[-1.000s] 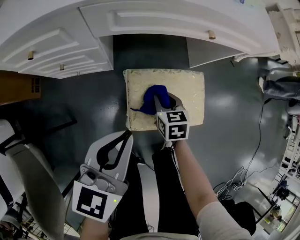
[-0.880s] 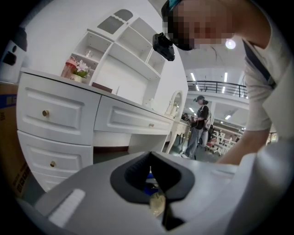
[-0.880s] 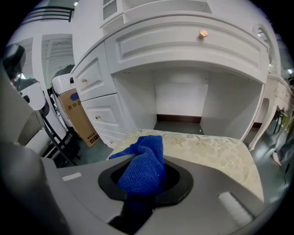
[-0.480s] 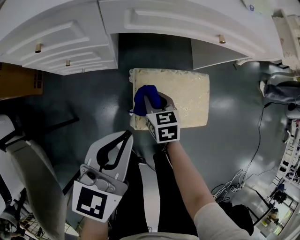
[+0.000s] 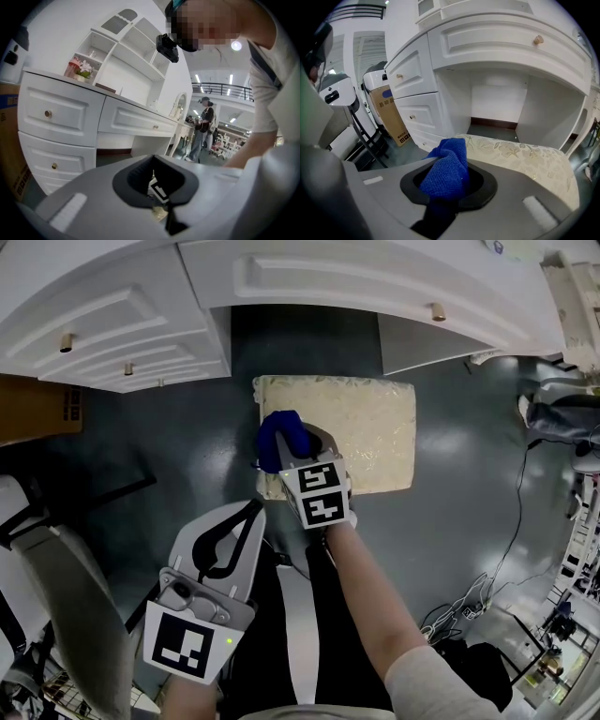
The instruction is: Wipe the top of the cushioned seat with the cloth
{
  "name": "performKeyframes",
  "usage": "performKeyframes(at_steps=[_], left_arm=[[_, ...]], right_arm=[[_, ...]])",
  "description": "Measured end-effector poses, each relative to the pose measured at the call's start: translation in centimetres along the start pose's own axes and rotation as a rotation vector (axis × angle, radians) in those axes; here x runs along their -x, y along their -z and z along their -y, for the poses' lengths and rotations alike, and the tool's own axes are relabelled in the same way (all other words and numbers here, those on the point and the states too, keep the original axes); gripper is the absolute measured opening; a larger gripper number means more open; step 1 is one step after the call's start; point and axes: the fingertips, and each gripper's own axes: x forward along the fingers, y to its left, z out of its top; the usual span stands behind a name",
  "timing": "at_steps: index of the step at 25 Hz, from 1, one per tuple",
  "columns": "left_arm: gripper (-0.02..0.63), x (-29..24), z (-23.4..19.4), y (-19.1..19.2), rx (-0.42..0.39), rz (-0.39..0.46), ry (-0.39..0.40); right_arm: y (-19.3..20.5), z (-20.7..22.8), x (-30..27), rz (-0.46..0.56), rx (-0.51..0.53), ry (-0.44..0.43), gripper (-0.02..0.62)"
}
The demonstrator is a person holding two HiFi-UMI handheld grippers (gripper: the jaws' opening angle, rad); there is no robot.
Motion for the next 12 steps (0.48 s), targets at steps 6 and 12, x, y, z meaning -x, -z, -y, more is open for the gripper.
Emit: performKeyframes(at_steps=[6,12], left_arm=[[-0.002,-0.4,0.4,0.0,-0.006,-0.003,0.015],[-0.002,-0.5,1.3,0.0,-0.023,-0.008,0.040]], right_arm=[[0.6,-0.1,0.4,0.008,-0.007,-0.001,0.086],[1.9,-0.7,1.7,0.008,-0.023,-0.007,0.086]])
